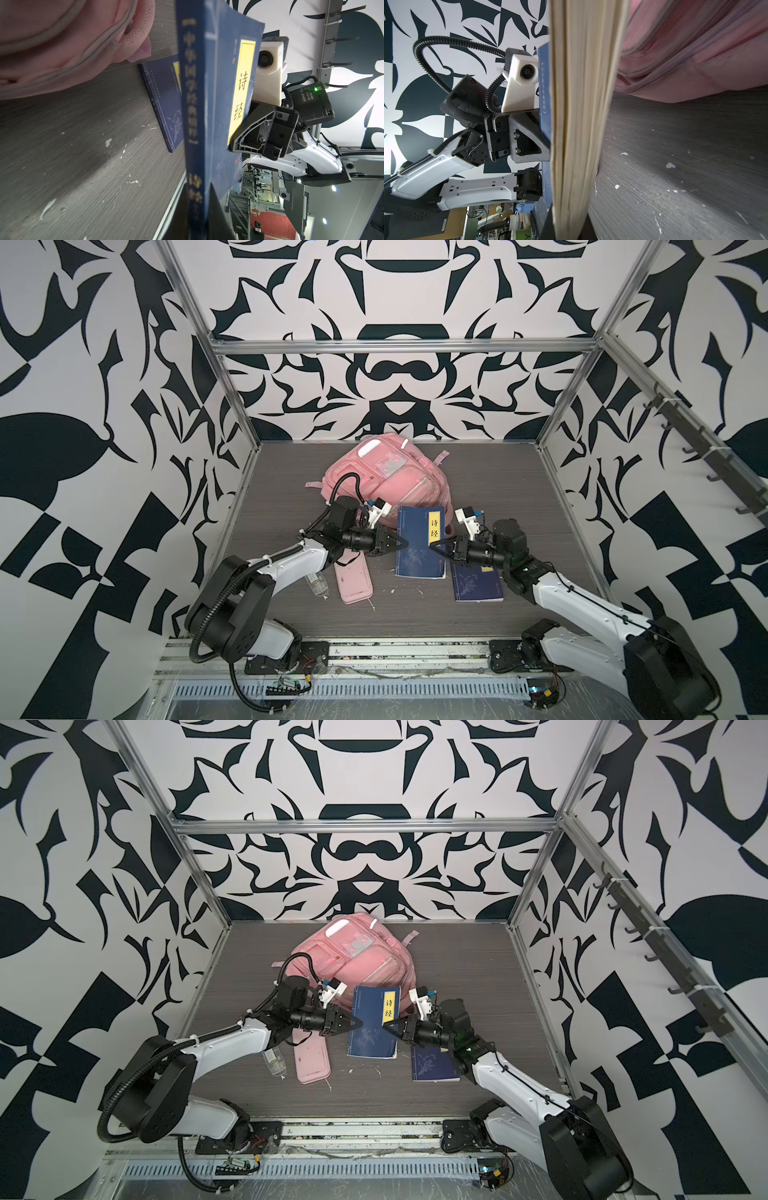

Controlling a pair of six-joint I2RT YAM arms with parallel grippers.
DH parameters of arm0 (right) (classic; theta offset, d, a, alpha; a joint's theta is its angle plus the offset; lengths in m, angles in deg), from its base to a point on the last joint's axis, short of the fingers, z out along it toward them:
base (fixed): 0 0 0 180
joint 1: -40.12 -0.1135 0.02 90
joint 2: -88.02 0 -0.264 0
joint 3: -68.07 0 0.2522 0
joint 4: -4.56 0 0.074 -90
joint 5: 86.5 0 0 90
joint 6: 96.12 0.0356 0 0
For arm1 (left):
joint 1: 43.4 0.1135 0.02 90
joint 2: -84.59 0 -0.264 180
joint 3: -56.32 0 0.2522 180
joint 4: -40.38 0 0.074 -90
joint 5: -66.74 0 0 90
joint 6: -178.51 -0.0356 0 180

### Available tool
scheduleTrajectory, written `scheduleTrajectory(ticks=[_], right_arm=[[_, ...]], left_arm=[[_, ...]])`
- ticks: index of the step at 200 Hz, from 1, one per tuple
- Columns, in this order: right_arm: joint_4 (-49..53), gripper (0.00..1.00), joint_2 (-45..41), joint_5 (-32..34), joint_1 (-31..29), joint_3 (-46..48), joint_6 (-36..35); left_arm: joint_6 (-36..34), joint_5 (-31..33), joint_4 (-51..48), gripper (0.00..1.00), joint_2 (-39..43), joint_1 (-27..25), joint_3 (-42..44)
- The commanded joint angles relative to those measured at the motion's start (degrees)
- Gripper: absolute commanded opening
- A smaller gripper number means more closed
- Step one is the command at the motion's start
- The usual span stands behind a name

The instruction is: Pack the student bag

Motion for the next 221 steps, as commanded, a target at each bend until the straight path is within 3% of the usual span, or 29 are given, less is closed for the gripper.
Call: scheduleTrajectory(ticks=[1, 22, 37, 83, 122, 196, 221], right_arm=[[5.05, 0.00, -3.10, 1.82, -0.72, -5.01, -4.75], [11.86, 0.00, -5.61, 5.95, -0.62, -6.80, -8.30], [15.15, 0.00, -6.06, 8.09, -0.45, -8.12, -9.50], [25.34, 0.00, -8.77, 18.73, 0.63, -11.20, -12.21], [34.06, 0.00, -11.77, 27.41, 1.98, -13.68, -13.82], [38.87, 0.00, -13.97, 32.52, 3.83, -15.00, -11.77], [38.80, 0.00, -15.18, 33.50, 4.15, -14.51, -10.22]], left_arm=[[-4.11, 3.59, -7.01, 0.24, 1.81, -0.14, -3.28], [-9.96, 8.09, -16.80, 0.50, 3.43, -0.14, -6.54], [-13.83, 11.30, -23.62, 0.58, 4.08, -0.13, -9.49], [-21.71, 22.65, -37.14, 0.59, 2.42, -0.19, -17.05], [-25.67, 31.35, -41.11, 0.57, -2.07, -0.92, -21.97], [-37.97, 57.45, -47.51, 0.57, -14.51, -9.75, -34.92], [-40.73, 63.52, -48.13, 0.57, -18.97, -12.16, -37.97]])
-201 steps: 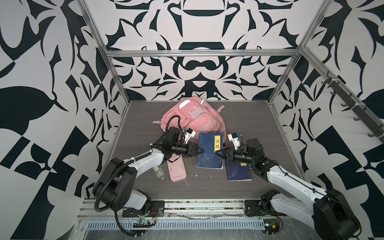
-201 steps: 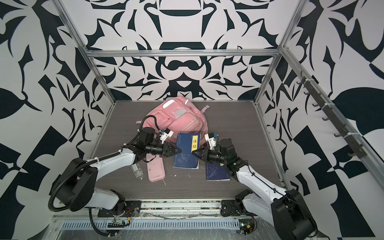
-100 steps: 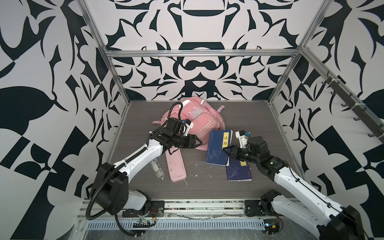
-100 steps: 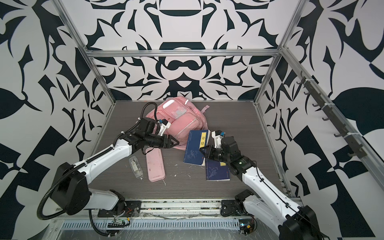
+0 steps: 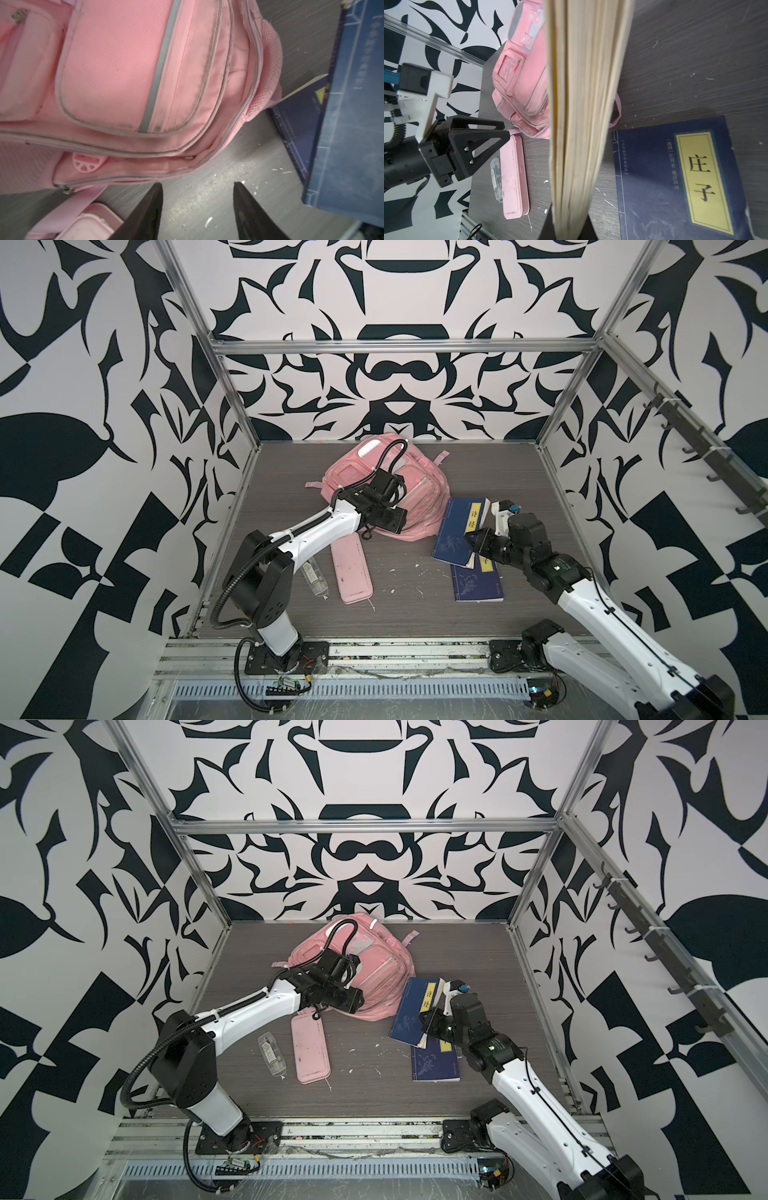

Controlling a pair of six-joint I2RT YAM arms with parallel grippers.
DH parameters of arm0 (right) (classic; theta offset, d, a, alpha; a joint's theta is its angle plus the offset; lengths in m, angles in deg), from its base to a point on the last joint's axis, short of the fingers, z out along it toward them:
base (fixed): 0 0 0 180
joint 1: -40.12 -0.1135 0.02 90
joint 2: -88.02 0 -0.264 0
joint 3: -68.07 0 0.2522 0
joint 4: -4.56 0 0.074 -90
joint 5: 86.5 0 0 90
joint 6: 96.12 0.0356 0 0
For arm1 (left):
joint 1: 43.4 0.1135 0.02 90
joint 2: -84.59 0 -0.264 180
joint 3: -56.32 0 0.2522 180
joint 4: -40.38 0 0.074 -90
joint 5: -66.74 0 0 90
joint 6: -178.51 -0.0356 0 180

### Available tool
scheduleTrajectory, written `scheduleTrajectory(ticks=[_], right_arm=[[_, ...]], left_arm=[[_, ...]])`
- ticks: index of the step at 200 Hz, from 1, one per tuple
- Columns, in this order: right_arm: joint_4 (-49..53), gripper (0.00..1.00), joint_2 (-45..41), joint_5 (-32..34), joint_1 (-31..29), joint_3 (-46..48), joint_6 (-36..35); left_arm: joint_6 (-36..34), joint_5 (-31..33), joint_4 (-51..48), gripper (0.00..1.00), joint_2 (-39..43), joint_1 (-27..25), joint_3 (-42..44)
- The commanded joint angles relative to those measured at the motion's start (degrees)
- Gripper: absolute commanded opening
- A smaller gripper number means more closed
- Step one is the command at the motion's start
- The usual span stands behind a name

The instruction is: Pack the student bag

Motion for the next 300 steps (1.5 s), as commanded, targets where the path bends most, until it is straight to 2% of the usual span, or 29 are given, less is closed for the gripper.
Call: scheduleTrajectory(ticks=[1, 20, 94, 170, 197, 256, 274, 300], right_arm=[[-1.25, 0.00, -1.98, 2.81, 0.37, -2.26, 1.47], [-1.17, 0.00, -2.02, 2.96, 0.40, -2.27, 1.92], [-1.51, 0.00, -2.27, 1.97, 0.46, -1.92, 3.15], [-4.47, 0.00, -1.83, -0.31, 0.46, 0.39, 4.66], [-4.72, 0.00, -1.65, -0.56, 0.44, 0.28, 4.38], [-6.08, 0.00, -0.91, -1.70, 0.42, 0.55, 4.47], [-5.99, 0.00, -1.03, -1.79, 0.44, 0.55, 4.45], [-5.89, 0.00, -1.47, -1.79, 0.46, 0.72, 4.47]], left_arm=[[-5.11, 10.06, -3.72, 0.57, -3.50, -1.94, -2.89], [-5.29, 12.97, -3.80, 0.57, -6.41, -2.71, -4.59], [-6.57, 14.36, -2.59, 0.57, -14.49, -3.23, -8.93], [-8.74, 22.31, -1.33, 0.51, -18.51, -4.60, -11.13], [-11.60, 27.90, -1.33, 0.51, -20.20, -6.34, -12.07], [-14.97, 32.25, 0.63, 0.53, -22.97, -7.29, -13.11], [-15.42, 33.58, 0.60, 0.47, -23.78, -7.29, -13.84], [-15.09, 32.92, 0.69, 0.17, -22.66, -7.29, -14.34]])
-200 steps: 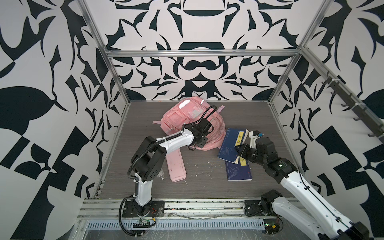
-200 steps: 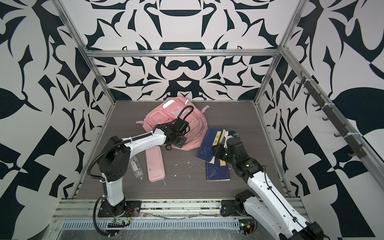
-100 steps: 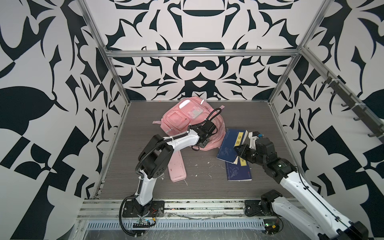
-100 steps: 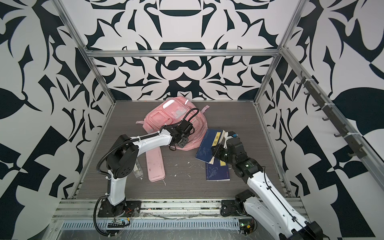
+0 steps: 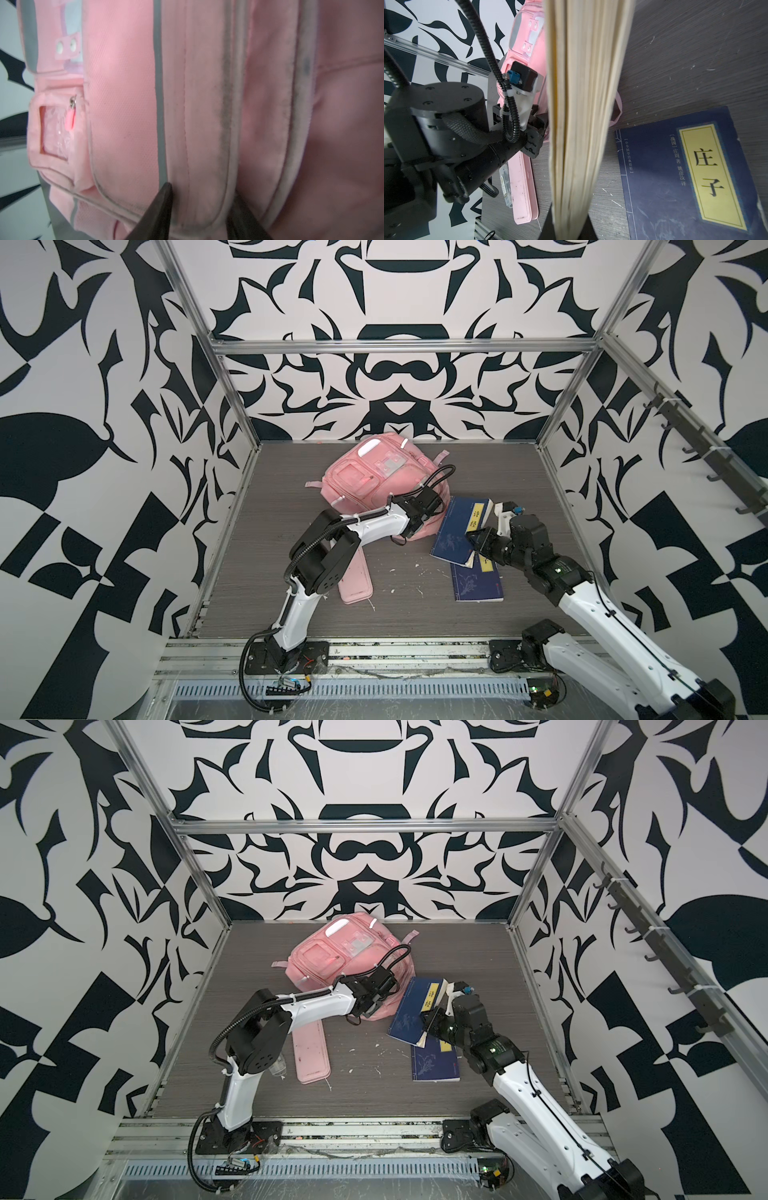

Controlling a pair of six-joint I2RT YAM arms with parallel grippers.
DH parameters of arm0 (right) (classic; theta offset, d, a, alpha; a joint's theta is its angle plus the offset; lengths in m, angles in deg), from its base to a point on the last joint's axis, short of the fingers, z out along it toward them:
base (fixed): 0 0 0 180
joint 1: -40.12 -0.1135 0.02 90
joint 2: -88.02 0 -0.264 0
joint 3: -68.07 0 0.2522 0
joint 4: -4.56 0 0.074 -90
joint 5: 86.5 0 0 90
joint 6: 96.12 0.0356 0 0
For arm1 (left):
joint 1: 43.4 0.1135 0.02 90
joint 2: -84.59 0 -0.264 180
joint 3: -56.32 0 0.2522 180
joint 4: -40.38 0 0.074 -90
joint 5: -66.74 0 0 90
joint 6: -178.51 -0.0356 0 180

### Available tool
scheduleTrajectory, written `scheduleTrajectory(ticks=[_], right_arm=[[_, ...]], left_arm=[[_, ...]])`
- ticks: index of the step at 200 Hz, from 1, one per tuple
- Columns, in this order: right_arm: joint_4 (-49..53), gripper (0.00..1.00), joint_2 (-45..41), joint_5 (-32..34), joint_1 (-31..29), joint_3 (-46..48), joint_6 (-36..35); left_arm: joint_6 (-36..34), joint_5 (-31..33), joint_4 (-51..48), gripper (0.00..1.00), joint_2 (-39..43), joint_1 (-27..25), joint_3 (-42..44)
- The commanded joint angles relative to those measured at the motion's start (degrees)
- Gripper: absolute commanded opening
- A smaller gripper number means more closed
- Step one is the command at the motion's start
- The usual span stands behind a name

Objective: Pack the student bag
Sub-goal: 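Hold the backpack open with the left gripper while the right carries the book over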

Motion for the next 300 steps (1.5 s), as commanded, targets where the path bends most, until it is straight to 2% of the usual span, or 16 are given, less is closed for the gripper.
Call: scheduleTrajectory(ticks=[1, 15, 25, 111, 136, 171, 252, 300], right_arm=[[-3.73, 0.00, -1.15, -0.63, 0.17, -0.37, 0.08], [-3.65, 0.00, -1.28, -0.63, 0.16, -0.21, 0.16], [-3.73, 0.00, -1.28, -0.63, 0.13, -0.20, 0.24], [-3.66, 0.00, -1.67, -0.37, 0.16, -0.20, -0.32], [-4.16, 0.00, -0.86, -0.41, 0.16, -0.99, -0.71], [-5.72, 0.00, 1.49, -1.14, 0.16, -2.82, -1.06], [-9.00, 0.00, 7.67, -2.73, 0.16, -7.24, -1.95], [-14.67, 0.00, 15.17, -5.79, 1.11, -11.16, -1.36]], left_arm=[[0.24, 1.23, -0.19, 0.16, -0.64, 0.36, -1.67], [0.52, -0.85, -0.18, 0.04, 0.56, 0.44, -2.08], [0.61, -2.11, -0.63, 0.00, 1.15, 0.45, -2.92], [5.98, -16.32, -5.79, 0.00, 9.02, 4.36, -10.06], [9.22, -21.50, -6.54, 0.00, 11.65, 7.52, -10.99], [14.34, -32.29, -5.50, 0.00, 16.13, 12.96, -10.74], [21.68, -42.47, -3.67, 0.00, 20.81, 17.97, -11.88], [24.52, -43.57, -2.57, 0.00, 24.51, 18.59, -10.43]])
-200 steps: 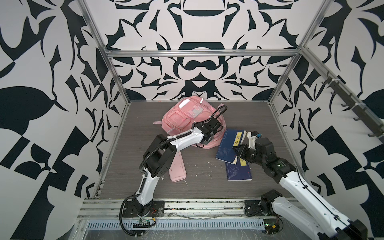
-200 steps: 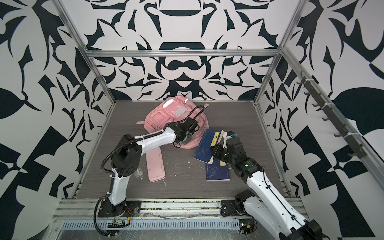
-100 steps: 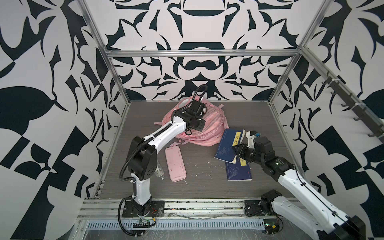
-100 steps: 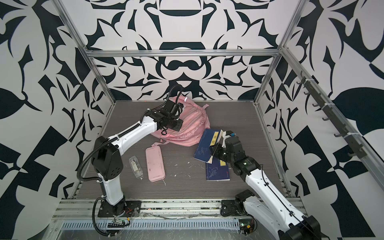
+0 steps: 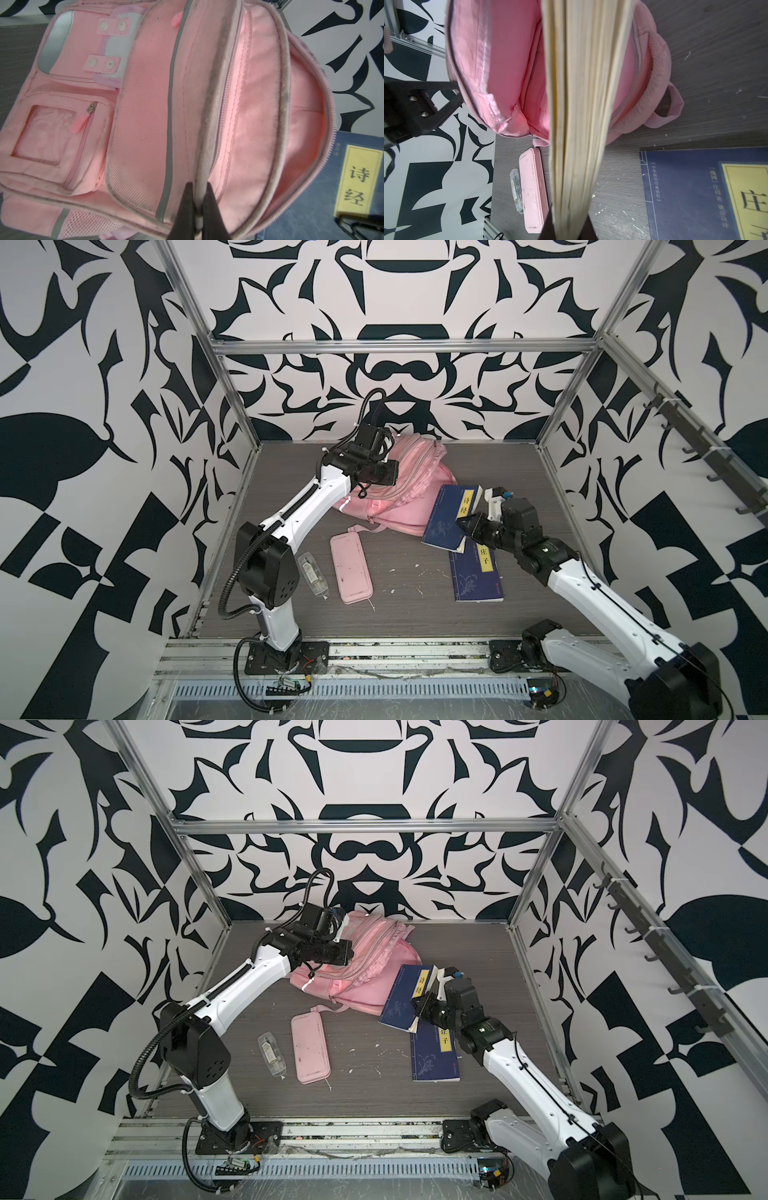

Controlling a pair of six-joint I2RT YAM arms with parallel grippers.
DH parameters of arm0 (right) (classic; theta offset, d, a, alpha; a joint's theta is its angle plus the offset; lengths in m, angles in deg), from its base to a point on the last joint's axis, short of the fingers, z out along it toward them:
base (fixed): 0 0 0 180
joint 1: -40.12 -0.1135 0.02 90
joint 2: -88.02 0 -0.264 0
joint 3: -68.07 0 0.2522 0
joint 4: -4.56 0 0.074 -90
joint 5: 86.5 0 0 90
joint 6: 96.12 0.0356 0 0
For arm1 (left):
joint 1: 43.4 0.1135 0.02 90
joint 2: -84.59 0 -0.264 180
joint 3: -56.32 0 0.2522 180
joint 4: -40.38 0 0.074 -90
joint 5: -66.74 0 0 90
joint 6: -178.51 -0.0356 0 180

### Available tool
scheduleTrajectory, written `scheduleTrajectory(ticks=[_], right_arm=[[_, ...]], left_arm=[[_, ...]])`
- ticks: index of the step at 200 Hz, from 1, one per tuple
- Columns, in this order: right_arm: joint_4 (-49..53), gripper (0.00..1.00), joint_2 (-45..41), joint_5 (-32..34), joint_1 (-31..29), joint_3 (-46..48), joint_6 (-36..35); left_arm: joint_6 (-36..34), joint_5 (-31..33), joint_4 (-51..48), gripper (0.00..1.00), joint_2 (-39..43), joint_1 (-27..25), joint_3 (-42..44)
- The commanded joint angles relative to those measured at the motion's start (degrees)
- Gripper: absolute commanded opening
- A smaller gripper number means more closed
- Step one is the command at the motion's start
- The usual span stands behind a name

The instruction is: Pack the student bag

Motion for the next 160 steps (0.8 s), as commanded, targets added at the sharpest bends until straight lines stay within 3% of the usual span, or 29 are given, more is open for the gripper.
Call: scheduleTrajectory(ticks=[1, 51, 89, 160], right_arm=[[-8.01, 0.00, 3.36, -2.66, 0.88, -4.40, -0.56], [-21.34, 0.00, 18.16, -9.73, 2.60, -8.03, 4.08], [-33.22, 0.00, 28.92, -14.88, 2.33, -11.53, 9.73], [-44.80, 0.00, 44.29, -15.69, -1.48, -19.95, 15.80]], left_arm=[[3.11, -3.34, 5.15, 0.00, 6.07, 0.47, -0.59], [4.40, -7.46, 8.60, 0.00, 10.35, 2.94, 6.66], [7.82, -14.88, 13.70, 0.00, 12.82, 5.85, 12.05], [12.43, -24.20, 17.69, 0.00, 11.69, 7.99, 14.45]])
